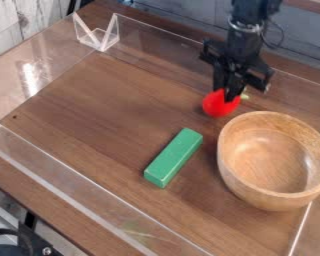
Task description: Move the red object to the right side of the table
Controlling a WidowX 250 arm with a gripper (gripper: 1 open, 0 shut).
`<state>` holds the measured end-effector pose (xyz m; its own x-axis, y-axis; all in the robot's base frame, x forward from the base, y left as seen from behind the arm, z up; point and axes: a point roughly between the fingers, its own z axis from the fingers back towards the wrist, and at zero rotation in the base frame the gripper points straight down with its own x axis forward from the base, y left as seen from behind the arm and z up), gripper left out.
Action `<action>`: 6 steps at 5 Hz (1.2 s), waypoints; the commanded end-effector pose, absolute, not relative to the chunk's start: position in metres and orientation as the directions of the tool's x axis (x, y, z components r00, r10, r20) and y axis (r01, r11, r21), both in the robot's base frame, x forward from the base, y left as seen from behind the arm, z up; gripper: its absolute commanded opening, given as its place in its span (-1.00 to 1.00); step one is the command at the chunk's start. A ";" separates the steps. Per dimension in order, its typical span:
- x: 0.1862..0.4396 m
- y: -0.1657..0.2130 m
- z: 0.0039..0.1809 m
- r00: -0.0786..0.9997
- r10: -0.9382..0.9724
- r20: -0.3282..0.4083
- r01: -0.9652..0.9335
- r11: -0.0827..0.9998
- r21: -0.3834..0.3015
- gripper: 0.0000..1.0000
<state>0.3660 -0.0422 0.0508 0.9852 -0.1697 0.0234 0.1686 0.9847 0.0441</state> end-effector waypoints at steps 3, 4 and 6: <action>0.373 -0.030 0.053 0.976 -0.198 0.095 0.194 0.980 0.051 -1.00; 0.372 -0.032 0.048 0.979 -0.181 0.096 0.176 0.983 0.057 -1.00; 0.372 -0.032 0.063 0.987 -0.120 0.103 0.113 0.991 0.071 -1.00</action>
<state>0.3632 -0.0297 0.0389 0.9924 -0.1191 0.0314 0.1168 0.9909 0.0667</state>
